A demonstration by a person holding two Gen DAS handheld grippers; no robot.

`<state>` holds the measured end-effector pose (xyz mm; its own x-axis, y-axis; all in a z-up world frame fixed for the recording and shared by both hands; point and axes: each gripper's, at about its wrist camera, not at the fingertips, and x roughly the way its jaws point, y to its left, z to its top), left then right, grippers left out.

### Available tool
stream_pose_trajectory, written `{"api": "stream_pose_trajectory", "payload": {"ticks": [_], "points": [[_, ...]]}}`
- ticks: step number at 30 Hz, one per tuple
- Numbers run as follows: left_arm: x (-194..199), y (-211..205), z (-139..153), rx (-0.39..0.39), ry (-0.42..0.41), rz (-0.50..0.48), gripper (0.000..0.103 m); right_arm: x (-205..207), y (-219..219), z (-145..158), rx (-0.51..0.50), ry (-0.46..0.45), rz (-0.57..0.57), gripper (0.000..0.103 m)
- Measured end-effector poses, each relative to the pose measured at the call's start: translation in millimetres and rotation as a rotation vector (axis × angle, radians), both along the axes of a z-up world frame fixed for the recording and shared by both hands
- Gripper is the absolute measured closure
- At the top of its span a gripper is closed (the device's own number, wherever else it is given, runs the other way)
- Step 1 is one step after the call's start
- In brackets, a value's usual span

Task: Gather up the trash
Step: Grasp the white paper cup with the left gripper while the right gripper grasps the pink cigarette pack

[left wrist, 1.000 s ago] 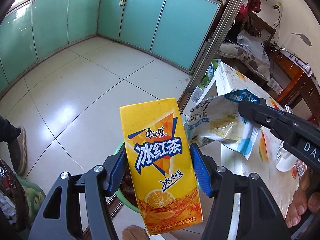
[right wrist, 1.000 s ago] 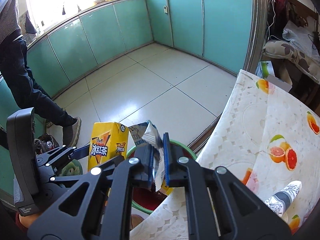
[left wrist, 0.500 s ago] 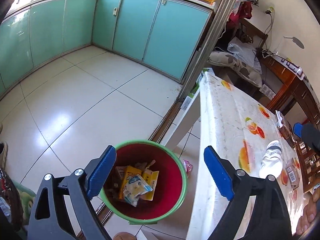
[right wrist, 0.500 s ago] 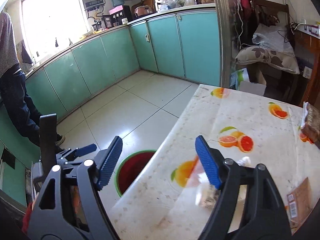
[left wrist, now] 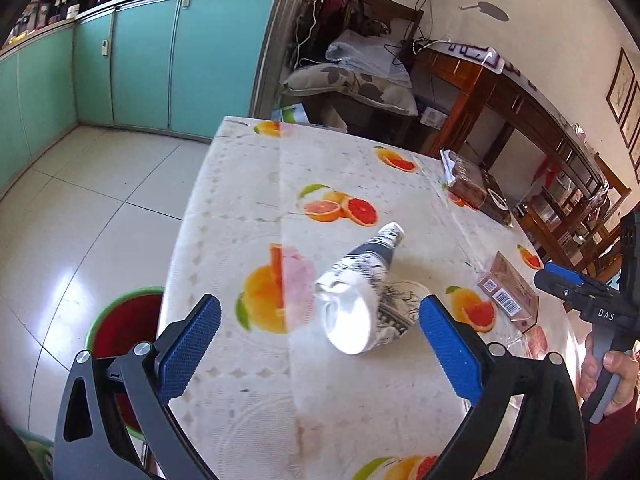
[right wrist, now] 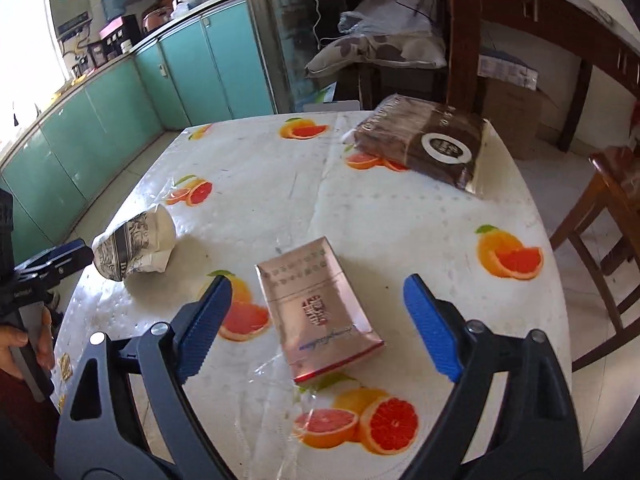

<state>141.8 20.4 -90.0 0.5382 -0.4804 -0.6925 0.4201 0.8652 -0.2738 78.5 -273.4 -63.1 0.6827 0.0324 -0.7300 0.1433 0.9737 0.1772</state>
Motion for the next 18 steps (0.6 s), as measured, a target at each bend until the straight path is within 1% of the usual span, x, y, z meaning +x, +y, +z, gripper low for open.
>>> {"api": "stream_pose_trajectory", "payload": {"ticks": [3, 6, 7, 8, 10, 11, 12, 14, 18], "points": [[-1.7, -18.6, -2.3, 0.001, 0.008, -0.001, 0.008, -2.1, -0.7, -3.4, -0.004, 0.012, 0.006, 0.017], [-0.3, -28.7, -3.1, -0.053, 0.031, -0.003, 0.008, -1.8, 1.4, -7.8, -0.023, 0.030, 0.006, 0.015], [-0.4, -32.3, -3.8, -0.060, 0.033, -0.003, 0.008, -1.2, 3.0, -10.2, -0.027, 0.040, 0.012, 0.015], [-0.6, -35.2, -5.3, -0.055, 0.030, -0.003, 0.008, -0.6, 4.3, -12.6, -0.031, 0.049, 0.017, 0.015], [-0.9, -40.6, -10.7, -0.017, 0.027, -0.002, 0.008, 2.6, 7.4, -18.0, -0.043, 0.071, 0.021, 0.015], [-0.9, -42.6, -14.5, 0.006, 0.037, 0.002, 0.008, 4.5, 8.9, -20.2, -0.050, 0.080, 0.020, 0.015], [-0.6, -42.6, -16.9, 0.012, 0.051, 0.006, 0.008, 5.5, 10.4, -22.0, -0.056, 0.086, 0.022, 0.015], [-1.3, -40.3, -18.8, -0.013, 0.066, 0.006, 0.008, 6.2, 13.7, -23.0, -0.058, 0.088, 0.029, 0.015], [-1.1, -41.1, -16.9, -0.012, 0.053, 0.006, 0.008, 5.9, 21.4, -22.0, -0.095, 0.080, 0.038, 0.016]]}}
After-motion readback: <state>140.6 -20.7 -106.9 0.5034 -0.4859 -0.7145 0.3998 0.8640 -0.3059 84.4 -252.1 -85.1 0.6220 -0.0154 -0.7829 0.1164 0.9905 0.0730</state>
